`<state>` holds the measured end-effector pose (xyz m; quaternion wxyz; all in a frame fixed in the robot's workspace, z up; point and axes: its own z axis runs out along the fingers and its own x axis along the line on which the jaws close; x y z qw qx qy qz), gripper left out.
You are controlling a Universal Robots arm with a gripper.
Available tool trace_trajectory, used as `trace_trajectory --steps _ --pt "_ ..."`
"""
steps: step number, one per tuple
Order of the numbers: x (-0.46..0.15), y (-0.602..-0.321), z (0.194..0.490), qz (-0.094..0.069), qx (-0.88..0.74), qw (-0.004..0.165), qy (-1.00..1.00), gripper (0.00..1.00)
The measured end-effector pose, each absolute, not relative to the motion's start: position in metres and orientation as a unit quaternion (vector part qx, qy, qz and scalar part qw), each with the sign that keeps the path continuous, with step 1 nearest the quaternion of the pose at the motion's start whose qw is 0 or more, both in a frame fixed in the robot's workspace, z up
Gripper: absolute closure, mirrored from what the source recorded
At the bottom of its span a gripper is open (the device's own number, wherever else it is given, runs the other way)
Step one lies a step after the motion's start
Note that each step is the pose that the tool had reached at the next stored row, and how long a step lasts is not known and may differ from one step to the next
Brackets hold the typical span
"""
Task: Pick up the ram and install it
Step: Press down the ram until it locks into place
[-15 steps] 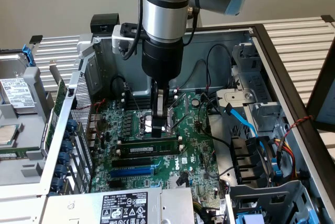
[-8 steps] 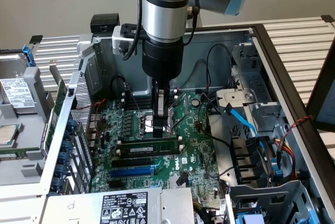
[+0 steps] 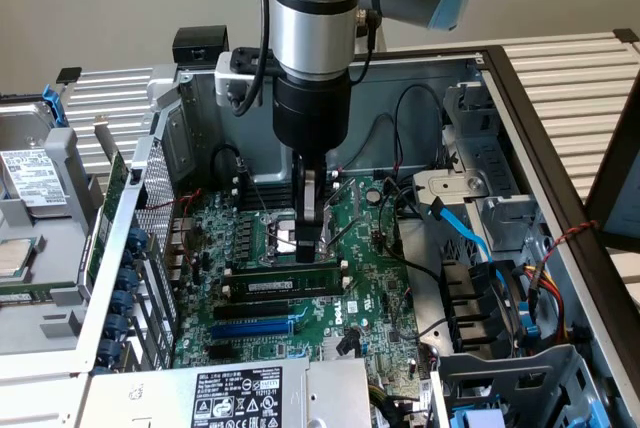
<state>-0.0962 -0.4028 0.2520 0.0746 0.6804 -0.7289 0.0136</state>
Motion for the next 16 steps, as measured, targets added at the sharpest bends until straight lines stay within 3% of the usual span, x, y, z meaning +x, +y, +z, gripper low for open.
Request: trace_trajectory --steps 16 --pt "-0.0962 -0.4029 0.2522 0.006 0.681 0.067 -0.729 0.89"
